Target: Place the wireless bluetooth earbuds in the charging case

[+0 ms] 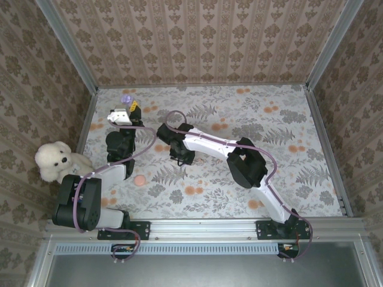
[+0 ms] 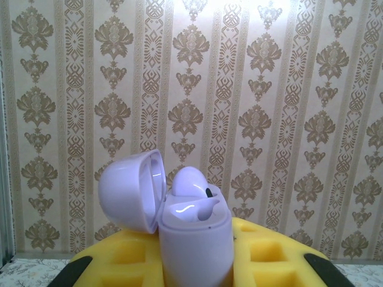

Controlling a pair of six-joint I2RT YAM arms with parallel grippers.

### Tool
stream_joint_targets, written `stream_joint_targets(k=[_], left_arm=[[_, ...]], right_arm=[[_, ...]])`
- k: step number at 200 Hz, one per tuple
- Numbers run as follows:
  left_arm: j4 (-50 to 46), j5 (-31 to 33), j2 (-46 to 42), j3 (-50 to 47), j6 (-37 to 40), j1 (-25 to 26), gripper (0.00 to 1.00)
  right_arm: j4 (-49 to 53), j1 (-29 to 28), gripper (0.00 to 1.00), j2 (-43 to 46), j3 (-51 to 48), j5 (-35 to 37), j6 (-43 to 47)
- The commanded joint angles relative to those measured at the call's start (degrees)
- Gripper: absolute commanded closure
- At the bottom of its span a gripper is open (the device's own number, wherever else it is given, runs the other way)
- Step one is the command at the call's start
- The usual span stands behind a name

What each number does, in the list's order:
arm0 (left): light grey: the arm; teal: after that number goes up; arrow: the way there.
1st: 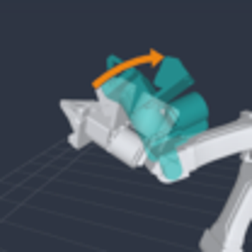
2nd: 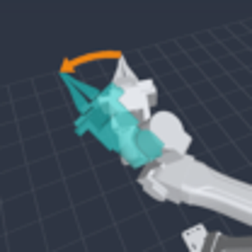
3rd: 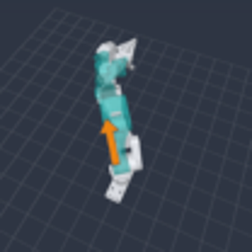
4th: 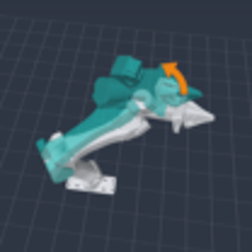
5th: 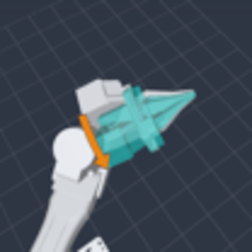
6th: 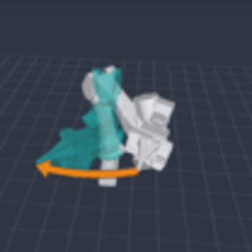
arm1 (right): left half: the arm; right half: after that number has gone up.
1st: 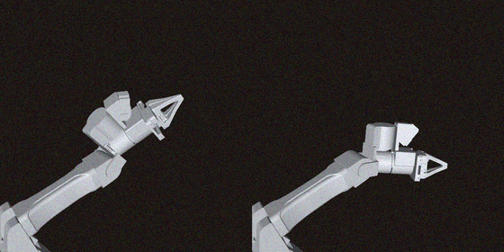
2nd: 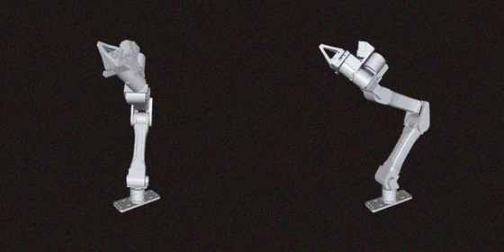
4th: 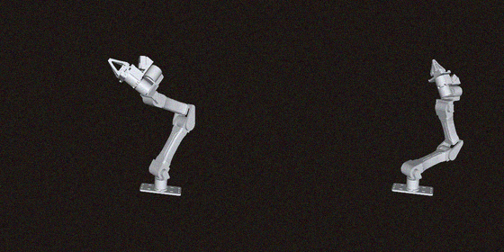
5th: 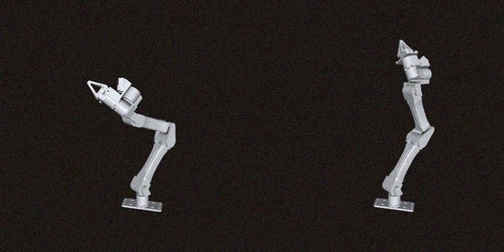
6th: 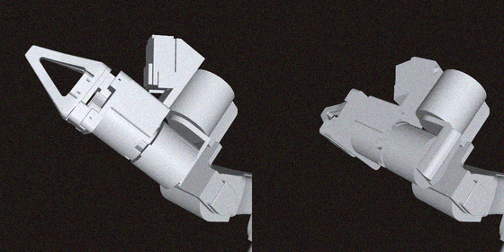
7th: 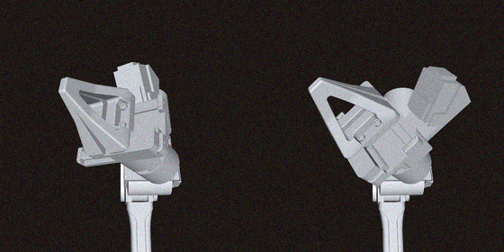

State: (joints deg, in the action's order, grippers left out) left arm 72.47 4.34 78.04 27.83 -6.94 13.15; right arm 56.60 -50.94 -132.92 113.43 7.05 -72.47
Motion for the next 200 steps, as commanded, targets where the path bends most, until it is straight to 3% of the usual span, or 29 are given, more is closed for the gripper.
stream_joint_targets(k=[1, 200], left_arm=[[1.5, 0.2, 0.1, 1.0, -0.7, 0.4, 1.00], [1.6, 0.6, 0.1, 0.7, -0.4, 0.3, 1.00]], right_arm=[[2.7, -0.3, 0.57, -1.5, 1.3, -0.8, -1.9], [2.4, 0.2, 0.65, -4.6, 0.7, -2.3, -1.8]])
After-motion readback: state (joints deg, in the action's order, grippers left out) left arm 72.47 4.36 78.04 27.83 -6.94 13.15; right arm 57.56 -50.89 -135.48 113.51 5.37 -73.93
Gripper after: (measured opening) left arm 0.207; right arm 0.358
